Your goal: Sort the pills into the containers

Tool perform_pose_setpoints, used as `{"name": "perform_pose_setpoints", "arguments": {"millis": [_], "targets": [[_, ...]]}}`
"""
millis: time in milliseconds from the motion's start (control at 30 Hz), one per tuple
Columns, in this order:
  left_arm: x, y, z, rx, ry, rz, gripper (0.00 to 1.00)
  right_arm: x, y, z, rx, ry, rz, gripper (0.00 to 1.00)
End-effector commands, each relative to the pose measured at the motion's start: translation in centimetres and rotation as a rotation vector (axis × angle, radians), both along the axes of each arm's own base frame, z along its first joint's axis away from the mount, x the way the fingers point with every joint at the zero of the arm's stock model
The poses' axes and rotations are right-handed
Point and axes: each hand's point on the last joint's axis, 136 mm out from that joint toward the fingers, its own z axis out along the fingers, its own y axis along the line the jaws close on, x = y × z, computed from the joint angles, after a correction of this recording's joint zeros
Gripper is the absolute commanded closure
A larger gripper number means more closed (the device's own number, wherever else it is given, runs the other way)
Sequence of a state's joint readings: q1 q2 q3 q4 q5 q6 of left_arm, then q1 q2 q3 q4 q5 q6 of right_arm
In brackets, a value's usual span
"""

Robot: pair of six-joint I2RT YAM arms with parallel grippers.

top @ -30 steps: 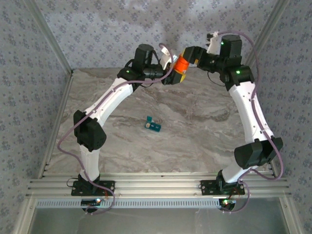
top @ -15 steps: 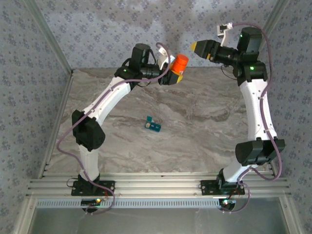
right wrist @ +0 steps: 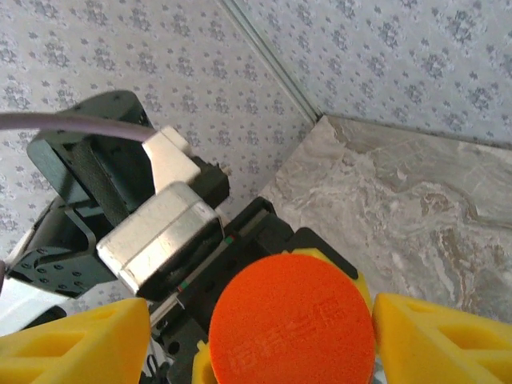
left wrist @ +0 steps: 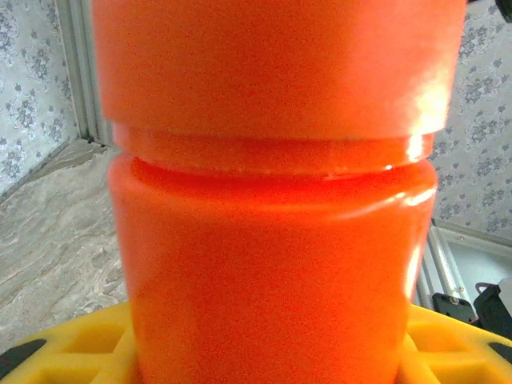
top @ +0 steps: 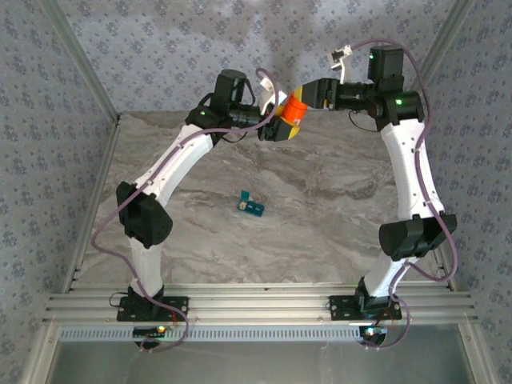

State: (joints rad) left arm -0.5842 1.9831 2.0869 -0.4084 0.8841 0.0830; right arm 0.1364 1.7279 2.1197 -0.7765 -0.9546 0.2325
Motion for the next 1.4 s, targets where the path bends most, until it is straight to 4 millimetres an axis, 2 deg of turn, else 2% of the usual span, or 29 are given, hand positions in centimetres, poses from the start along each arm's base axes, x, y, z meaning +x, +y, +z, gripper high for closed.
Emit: {"name": "perform_pose_setpoints", "arguments": {"millis": [0,233,500,700,1000,1100,1267,1367], "targets": [[-1.5,0.6,3.5,-0.048,-0.066,-0.037,1.0,-0.6,0.0,-0.2,-0.037,-0.006,0.008,0.27],[-1.6,0.7,3.6,-0.049,-0.066,-0.042,1.0,-0.7,0.4,-0.9,-0.051,0.009,0.014,0.33],[-1.9,0.7,3.6,-0.044,-0.063,-0.05,1.0,-0.8,0.9,-1.4,-0.062,0.025,0.016,0.59],[-1.4,1.0,3.1,-0.017,-0.078,-0.019,1.0,-0.9,1.1,-4.1,-0.122,0.092,-0.051,0.68],[-0.5,1.6,1.7,0.08,-0.177,0.083,1.0,-0.6,-0.5,-9.4,-0.095,0.19,-0.287,0.69],[-0.5,1.6,1.2,0.093,-0.184,0.091,1.0,-1.1,-0.4,-10.8,-0.07,0.21,-0.306,0.68],[-0.7,1.4,0.5,0.102,-0.178,0.08,1.0,-1.7,-0.1,-11.7,-0.057,0.233,-0.284,0.66],[-0.7,1.3,0.1,0.105,-0.169,0.07,1.0,-1.6,-0.4,-11.1,-0.045,0.228,-0.276,0.61]]}}
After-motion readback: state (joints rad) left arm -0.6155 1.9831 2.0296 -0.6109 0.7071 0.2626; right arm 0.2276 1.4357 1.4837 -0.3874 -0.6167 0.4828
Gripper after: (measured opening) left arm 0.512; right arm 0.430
